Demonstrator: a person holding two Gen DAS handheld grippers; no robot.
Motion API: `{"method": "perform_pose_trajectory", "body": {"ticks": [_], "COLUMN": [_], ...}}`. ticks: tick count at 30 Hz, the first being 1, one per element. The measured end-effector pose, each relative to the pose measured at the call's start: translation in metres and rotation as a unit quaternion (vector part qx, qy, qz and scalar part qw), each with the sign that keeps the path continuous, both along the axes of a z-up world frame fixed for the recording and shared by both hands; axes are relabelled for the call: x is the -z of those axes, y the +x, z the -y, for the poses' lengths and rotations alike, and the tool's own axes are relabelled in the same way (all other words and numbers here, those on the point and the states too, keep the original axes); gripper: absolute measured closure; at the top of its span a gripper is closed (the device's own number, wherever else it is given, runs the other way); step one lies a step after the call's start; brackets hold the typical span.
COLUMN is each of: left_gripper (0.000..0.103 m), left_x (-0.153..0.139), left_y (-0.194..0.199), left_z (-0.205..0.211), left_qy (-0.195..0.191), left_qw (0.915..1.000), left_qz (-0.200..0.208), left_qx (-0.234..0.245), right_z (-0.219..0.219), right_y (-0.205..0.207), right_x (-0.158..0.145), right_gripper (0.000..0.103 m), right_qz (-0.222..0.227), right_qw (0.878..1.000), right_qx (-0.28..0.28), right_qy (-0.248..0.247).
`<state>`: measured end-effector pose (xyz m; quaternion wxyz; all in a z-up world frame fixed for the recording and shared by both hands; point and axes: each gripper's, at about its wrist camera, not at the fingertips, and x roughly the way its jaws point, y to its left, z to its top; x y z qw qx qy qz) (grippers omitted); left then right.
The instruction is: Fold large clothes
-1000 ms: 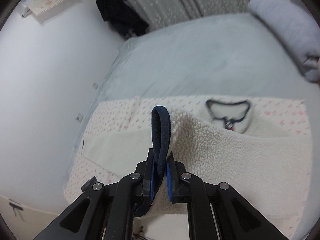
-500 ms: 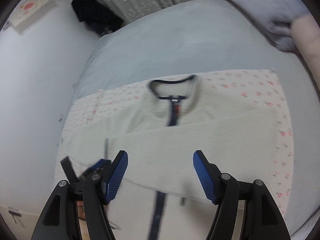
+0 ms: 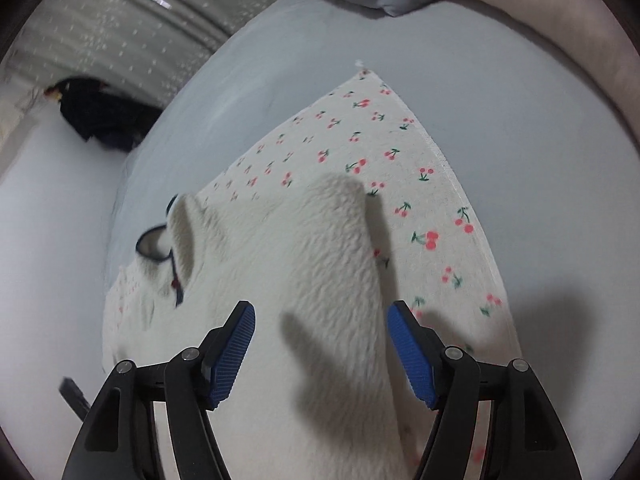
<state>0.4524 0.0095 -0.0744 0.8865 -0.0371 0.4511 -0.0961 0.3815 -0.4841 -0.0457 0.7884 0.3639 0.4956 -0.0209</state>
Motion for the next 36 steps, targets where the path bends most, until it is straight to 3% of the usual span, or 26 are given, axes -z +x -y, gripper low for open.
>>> {"method": "perform_pose_trajectory", "body": {"ticks": [2, 4, 5, 8, 10, 12, 13, 15, 18, 23, 28, 31, 33, 36], "left_gripper": [0.090, 0.090, 0.090, 0.091, 0.090, 0.087, 0.081, 0.074, 0.055, 0.050, 0.049, 0.049, 0.049, 0.049], "left_x": [0.005, 0.001, -0.006, -0.019, -0.005, 0.019, 0.017, -0.002, -0.021, -0.032, -0.022, -0.022, -0.023, -0.018], "left_y": [-0.002, -0.005, -0.010, -0.016, -0.007, 0.007, 0.006, -0.003, -0.020, -0.038, -0.041, -0.046, -0.048, -0.047], "left_z": [0.000, -0.001, -0.004, -0.002, 0.011, 0.020, 0.021, 0.019, 0.018, 0.025, 0.036, 0.046, 0.053, 0.064], "left_qy": [-0.008, -0.025, -0.041, -0.063, -0.018, 0.019, 0.021, 0.045, 0.071, 0.075, 0.070, 0.066, 0.064, 0.068], "left_qw": [0.9999, 0.9994, 0.9981, 0.9943, 0.9971, 0.9994, 0.9991, 0.9963, 0.9911, 0.9886, 0.9906, 0.9909, 0.9904, 0.9896], "left_qz": [0.008, 0.022, 0.044, 0.085, 0.074, 0.029, 0.037, 0.069, 0.110, 0.130, 0.114, 0.112, 0.114, 0.111], "left_qx": [-0.005, -0.011, -0.014, -0.007, -0.005, 0.001, -0.004, -0.023, -0.024, 0.011, 0.027, 0.035, 0.045, 0.061], "right_z": [0.003, 0.001, -0.002, -0.008, -0.007, -0.010, -0.013, -0.013, -0.018, -0.033, -0.045, -0.054, -0.063, -0.074], "right_y": [0.009, 0.018, 0.020, 0.011, 0.014, 0.027, 0.029, 0.020, -0.005, -0.075, -0.128, -0.133, -0.127, -0.107], "right_x": [0.016, 0.030, 0.030, -0.004, -0.006, 0.013, 0.020, 0.012, -0.016, -0.032, -0.007, -0.003, -0.002, 0.012], "right_gripper": [0.039, 0.070, 0.079, 0.085, 0.086, 0.081, 0.077, 0.056, 0.050, 0.046, 0.046, 0.046, 0.046, 0.048], "right_qz": [0.009, 0.015, 0.021, 0.105, 0.107, 0.049, 0.027, 0.035, 0.057, 0.074, 0.059, 0.067, 0.078, 0.055], "right_qw": [1.000, 0.999, 1.000, 0.992, 0.989, 0.992, 0.991, 0.988, 0.977, 0.955, 0.945, 0.948, 0.942, 0.935], "right_qx": [0.015, 0.020, 0.019, 0.016, 0.014, -0.008, -0.014, -0.001, -0.027, -0.101, -0.151, -0.173, -0.183, -0.183], "right_qy": [0.018, 0.020, 0.005, -0.063, -0.100, -0.119, -0.132, -0.149, -0.206, -0.268, -0.284, -0.259, -0.271, -0.300]}}
